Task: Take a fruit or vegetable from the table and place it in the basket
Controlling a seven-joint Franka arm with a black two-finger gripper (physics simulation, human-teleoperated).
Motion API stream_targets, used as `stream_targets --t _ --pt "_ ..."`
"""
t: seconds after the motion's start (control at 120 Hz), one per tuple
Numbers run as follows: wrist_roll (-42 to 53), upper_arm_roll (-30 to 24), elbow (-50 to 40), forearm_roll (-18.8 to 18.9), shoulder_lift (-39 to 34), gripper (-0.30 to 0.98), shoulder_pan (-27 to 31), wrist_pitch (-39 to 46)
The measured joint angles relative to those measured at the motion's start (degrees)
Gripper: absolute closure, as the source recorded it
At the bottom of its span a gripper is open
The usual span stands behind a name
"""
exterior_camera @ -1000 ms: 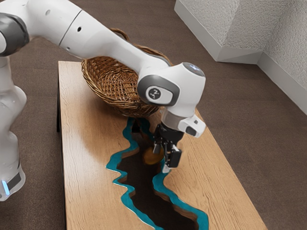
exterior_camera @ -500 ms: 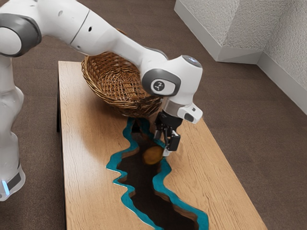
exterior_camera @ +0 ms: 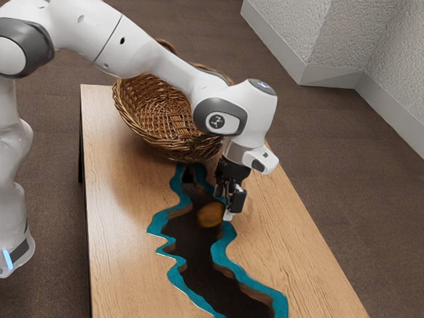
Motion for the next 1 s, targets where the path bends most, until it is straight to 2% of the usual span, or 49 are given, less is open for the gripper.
stream_targets --t 1.0 --pt "1.6 0.3 -4.3 -2.7 -2.1 0.0 -0.9 0.1"
